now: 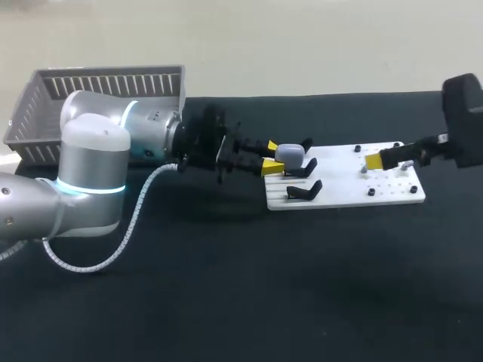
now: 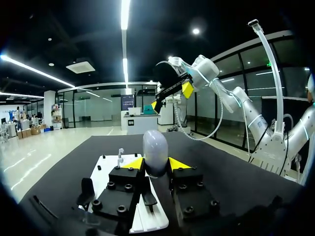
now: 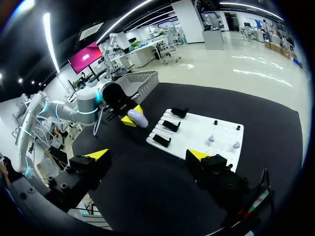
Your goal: Pick up each earbud case from the left stands, insert the matching earbuds, close the lid, and place the case in the box.
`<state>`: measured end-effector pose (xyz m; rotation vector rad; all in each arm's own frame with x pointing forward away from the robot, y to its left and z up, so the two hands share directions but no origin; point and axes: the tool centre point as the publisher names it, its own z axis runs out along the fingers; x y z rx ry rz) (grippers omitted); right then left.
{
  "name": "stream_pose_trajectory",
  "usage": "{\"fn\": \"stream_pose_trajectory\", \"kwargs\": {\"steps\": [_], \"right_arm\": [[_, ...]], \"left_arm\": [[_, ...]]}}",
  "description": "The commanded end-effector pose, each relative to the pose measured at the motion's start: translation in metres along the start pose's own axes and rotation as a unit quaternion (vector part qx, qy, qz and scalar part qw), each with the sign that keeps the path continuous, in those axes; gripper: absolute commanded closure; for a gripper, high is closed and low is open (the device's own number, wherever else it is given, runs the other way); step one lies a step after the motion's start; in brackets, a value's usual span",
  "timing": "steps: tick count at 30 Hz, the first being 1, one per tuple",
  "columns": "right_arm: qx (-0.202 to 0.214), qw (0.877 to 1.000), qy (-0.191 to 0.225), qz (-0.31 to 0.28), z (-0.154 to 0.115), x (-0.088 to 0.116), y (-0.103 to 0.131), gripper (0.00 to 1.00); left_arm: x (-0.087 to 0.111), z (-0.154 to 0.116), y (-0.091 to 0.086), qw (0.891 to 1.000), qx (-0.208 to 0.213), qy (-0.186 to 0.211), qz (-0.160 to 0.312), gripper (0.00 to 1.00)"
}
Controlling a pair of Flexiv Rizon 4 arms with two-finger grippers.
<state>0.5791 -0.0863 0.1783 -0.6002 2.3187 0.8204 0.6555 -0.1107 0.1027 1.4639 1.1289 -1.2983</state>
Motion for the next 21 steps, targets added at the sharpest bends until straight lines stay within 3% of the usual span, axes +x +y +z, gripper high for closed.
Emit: {"fn": "stream_pose_trajectory", "kwargs": {"steps": [1, 9, 21], "right_arm": [[0.041, 0.999, 0.007, 0.000, 0.022, -0.006, 0.018, 0.00], [0.020, 0.999, 0.025, -0.009, 0.058, -0.009, 0.032, 0.00], [0.031, 0.999, 0.024, 0.000, 0.082, -0.014, 0.031, 0.00]], "left_arm": [[0.001, 0.000, 0.000, 1.000, -0.001, -0.001, 0.001, 1.00], [0.001, 0.000, 0.000, 1.000, -0.001, -0.001, 0.001, 1.00], [0.001, 0.000, 0.000, 1.000, -0.001, -0.001, 0.001, 1.00]]}}
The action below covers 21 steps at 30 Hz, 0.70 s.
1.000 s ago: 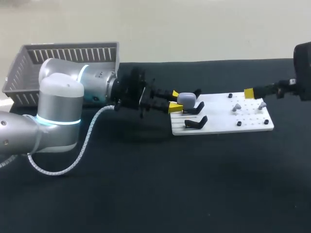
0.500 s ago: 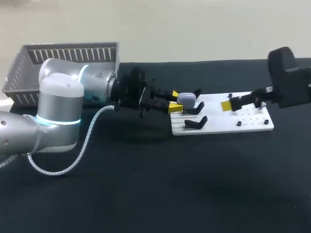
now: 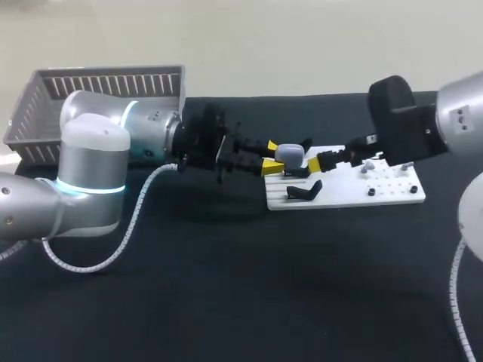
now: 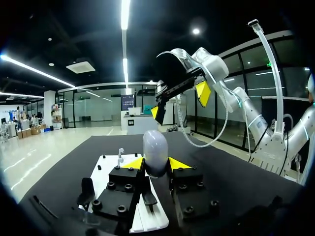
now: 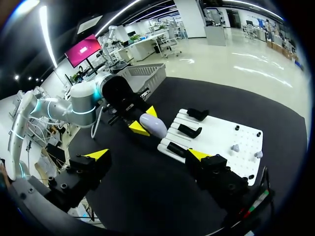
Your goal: Pick up each earbud case from the left stands, insert the matching earbuds, close the lid, and place the case in the box.
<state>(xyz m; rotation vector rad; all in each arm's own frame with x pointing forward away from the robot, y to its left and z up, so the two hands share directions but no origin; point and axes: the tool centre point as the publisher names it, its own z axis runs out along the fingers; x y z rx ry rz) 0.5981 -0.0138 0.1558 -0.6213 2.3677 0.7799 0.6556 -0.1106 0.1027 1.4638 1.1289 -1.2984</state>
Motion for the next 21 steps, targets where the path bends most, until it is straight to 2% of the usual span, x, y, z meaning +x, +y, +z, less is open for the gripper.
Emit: {"fn": "stream_pose_trajectory", "kwargs": {"steps": [1, 21], "right_arm": [[0.019, 1.000, 0.002, 0.004, 0.014, -0.001, 0.000, 0.00], [0.027, 0.999, 0.018, 0.012, 0.046, -0.005, -0.018, 0.00]], "left_arm": [[0.001, 0.000, 0.000, 1.000, -0.001, -0.001, 0.001, 1.00], [0.001, 0.000, 0.000, 1.000, -0.001, -0.001, 0.001, 1.00]]}}
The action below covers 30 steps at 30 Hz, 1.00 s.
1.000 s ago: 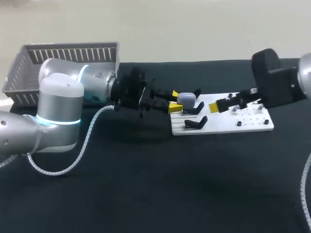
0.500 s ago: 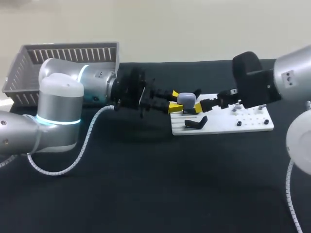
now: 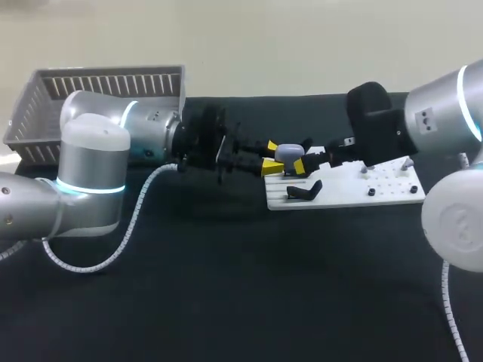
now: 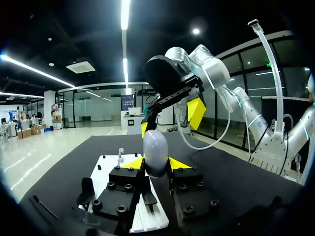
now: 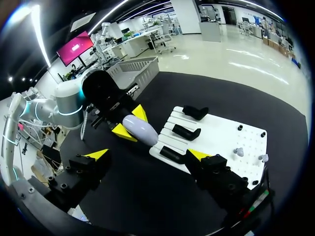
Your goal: Pick up each earbud case from the left stands, insert the matching earbuds, close the lid, and place the case in the box.
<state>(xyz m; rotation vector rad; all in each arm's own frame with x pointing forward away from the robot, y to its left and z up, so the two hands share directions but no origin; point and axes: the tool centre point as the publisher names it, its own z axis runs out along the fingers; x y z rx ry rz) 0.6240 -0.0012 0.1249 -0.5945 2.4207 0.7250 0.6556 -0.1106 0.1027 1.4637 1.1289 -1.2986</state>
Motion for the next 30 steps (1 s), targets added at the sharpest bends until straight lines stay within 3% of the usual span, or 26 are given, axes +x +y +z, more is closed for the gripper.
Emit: {"fn": "stream_pose_trajectory", "kwargs": {"steps": [1, 30], "right_arm": [[0.004, 1.000, 0.002, 0.001, 0.009, -0.003, 0.000, 0.00], [-0.004, 1.000, -0.007, 0.030, 0.022, -0.011, -0.017, 0.00]], "left_arm": [[0.001, 0.000, 0.000, 1.000, -0.001, -0.001, 0.001, 1.00], [0.001, 0.000, 0.000, 1.000, -0.001, -0.001, 0.001, 1.00]]}}
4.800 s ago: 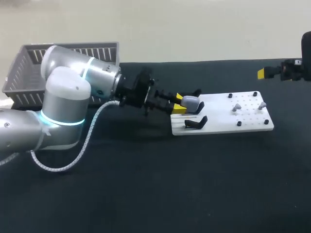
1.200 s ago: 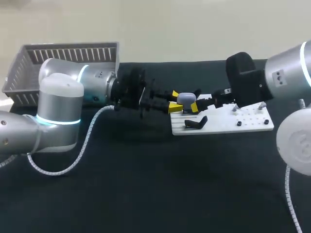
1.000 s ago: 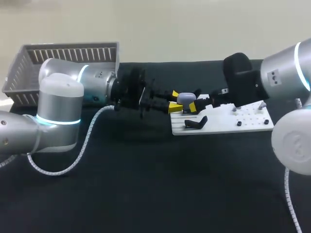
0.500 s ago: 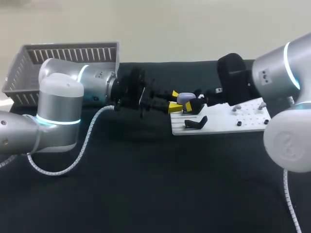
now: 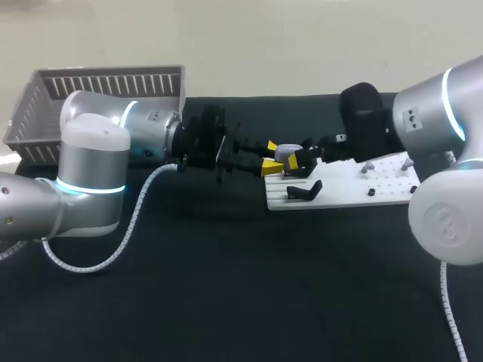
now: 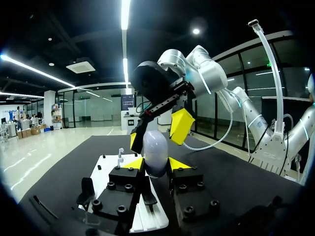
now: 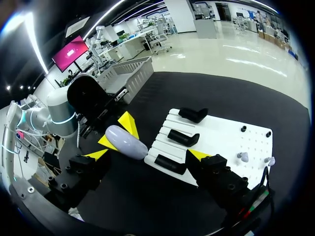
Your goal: Pick up each earbud case from the left stands, insert the matching earbuds, close the lid, and place the case in the box.
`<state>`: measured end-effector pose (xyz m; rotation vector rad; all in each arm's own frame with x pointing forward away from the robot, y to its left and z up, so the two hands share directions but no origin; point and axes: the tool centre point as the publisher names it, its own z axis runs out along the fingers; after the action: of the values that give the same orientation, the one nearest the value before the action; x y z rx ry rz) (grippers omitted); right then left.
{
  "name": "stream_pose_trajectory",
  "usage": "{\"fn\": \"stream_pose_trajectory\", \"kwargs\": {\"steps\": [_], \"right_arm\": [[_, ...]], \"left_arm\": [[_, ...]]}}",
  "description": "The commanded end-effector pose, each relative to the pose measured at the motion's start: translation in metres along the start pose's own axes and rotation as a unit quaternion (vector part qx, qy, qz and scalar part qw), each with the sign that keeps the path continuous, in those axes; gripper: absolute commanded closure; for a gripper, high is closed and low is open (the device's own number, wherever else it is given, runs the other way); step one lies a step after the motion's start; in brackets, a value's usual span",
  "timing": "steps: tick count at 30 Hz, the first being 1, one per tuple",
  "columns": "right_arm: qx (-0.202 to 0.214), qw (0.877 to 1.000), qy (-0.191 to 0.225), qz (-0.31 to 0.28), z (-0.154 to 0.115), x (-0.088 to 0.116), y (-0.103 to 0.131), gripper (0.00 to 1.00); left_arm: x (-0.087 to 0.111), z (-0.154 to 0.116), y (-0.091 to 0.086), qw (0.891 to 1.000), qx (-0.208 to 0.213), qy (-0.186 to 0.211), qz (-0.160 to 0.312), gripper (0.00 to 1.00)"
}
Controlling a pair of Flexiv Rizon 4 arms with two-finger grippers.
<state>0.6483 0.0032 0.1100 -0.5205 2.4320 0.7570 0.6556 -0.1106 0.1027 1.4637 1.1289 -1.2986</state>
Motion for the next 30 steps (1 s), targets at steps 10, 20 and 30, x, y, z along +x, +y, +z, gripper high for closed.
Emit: {"fn": "stream_pose_trajectory", "kwargs": {"steps": [10, 20, 30], "right_arm": [[0.007, 1.000, 0.000, 0.000, 0.001, -0.004, -0.005, 0.00], [0.014, 1.000, -0.015, -0.008, -0.005, -0.017, -0.005, 0.00], [0.061, 0.997, -0.051, -0.019, -0.035, -0.032, -0.013, 0.00]], "left_arm": [[0.001, 0.000, 0.000, 1.000, -0.001, -0.001, 0.001, 1.00], [0.001, 0.000, 0.000, 1.000, -0.001, -0.001, 0.001, 1.00], [0.001, 0.000, 0.000, 1.000, -0.001, -0.001, 0.001, 1.00]]}}
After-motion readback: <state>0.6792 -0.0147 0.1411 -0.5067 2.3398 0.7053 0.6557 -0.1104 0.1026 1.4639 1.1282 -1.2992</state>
